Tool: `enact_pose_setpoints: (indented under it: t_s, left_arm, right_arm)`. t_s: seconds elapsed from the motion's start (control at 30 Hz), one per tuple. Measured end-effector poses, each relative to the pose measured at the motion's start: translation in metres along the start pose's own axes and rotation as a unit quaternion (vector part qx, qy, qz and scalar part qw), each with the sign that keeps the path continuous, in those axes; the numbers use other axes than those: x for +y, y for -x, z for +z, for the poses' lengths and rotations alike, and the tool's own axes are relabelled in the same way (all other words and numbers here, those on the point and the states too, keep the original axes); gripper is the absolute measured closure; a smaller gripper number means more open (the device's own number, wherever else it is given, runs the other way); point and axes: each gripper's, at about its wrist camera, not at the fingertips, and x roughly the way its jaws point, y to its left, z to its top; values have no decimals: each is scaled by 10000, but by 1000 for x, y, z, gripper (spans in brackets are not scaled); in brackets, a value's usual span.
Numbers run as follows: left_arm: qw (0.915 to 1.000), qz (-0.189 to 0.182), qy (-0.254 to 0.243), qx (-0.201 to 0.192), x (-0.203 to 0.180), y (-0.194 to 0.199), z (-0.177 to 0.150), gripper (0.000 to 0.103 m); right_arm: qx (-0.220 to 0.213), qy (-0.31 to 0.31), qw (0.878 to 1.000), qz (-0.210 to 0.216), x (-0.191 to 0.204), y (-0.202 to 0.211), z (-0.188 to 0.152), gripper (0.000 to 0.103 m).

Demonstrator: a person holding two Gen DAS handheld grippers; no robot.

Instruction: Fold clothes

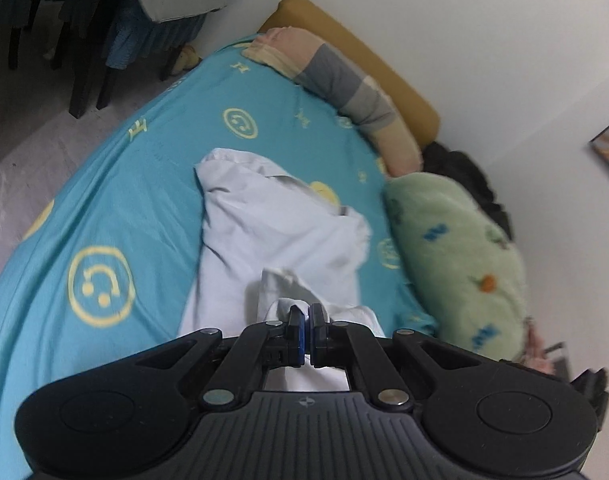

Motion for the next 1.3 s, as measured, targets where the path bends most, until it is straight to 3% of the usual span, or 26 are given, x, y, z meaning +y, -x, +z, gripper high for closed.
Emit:
enact_pose_setpoints:
  t_s: [0.1, 0.27, 0.37, 0.43, 0.53, 0.57, 0.6, 0.67, 0.7, 0.87, 0.97, 1.13, 1.3]
  left_arm:
    - [9992, 328, -201, 123, 12, -44, 8, 101]
    - [9952, 746, -548, 304, 28, -103, 11, 100]
    - [9940, 817, -632, 365, 26, -105, 7, 100]
    - [9933, 851, -673, 403, 24, -104, 5, 94]
    - [9938, 788, -669, 402, 16, -90, -5, 69]
    - [9946, 722, -641, 378, 11, -80, -10, 55]
    - [9953, 656, -613, 355, 7, -70, -16, 50]
    - [9966, 524, -558, 308, -3, -51, -28, 48]
    - [9971, 458, -530, 284, -7, -41, -33, 47]
    - [9990, 102, -381, 198, -31, 4, -67, 35]
    - [9989, 210, -350, 222, -48, 18, -93, 34]
    - [9958, 201, 327, 832, -40, 4, -117, 34]
    - [9912, 310, 701, 1077, -20, -16, -126, 35]
  right_arm:
    - [104, 84, 9997, -220, -8, -44, 20, 95]
    - [573, 445, 9953, -648, -32, -107, 24, 94]
    - [635, 534, 9945, -647, -33, -111, 20, 92]
    - [639, 609, 9941, -630, -31, -110, 18, 91]
    - [712, 819, 9925, -561, -22, -96, 15, 87]
    - [738, 891, 9918, -538, -19, -92, 14, 76]
    - [763, 962, 9911, -514, -17, -87, 13, 71]
    - [743, 1019, 9913, -384, -14, -71, 8, 42]
    - [730, 1042, 9914, -308, -12, -62, 4, 40]
    - [550, 946, 9939, -162, -6, -16, -18, 40]
    - [533, 887, 9946, 24, -8, 15, -31, 40]
    - [473, 902, 9948, 43, -21, 56, -57, 40]
    - [641, -122, 9973, 343, -49, 63, -77, 40]
